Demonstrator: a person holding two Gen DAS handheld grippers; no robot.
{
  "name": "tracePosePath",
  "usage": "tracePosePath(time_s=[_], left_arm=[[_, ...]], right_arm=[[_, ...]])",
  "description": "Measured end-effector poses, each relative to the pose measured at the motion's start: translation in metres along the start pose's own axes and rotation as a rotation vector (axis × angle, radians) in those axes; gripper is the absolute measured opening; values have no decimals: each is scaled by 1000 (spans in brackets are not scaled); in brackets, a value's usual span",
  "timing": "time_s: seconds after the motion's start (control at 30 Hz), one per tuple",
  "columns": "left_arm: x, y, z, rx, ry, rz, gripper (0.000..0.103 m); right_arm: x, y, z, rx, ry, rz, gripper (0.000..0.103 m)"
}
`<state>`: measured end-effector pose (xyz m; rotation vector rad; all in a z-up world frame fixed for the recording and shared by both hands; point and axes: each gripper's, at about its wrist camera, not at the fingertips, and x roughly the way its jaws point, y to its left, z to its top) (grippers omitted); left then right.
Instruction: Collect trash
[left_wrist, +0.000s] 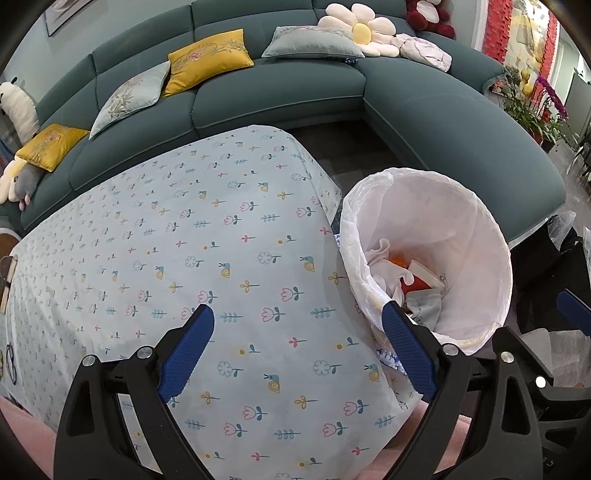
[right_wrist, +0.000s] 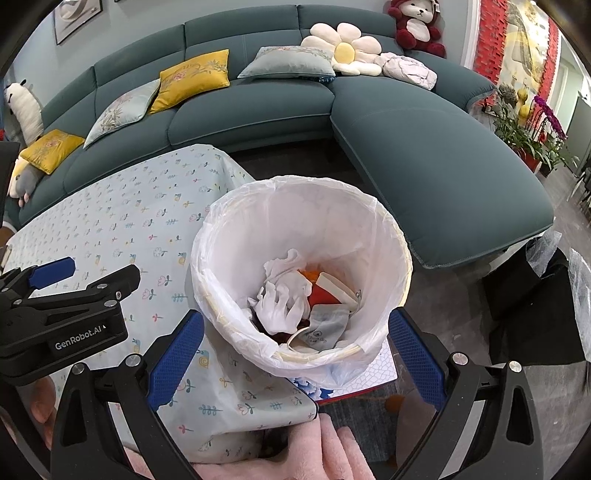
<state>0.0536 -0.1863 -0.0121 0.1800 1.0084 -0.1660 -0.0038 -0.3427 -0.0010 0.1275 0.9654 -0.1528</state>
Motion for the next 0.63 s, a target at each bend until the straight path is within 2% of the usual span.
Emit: tracePosePath(time_s=[0.63], left_arm=[[0,-12,-1,68,8,-54,87]], right_arm=[[-3,-6,-1,26,-11,-10,96]])
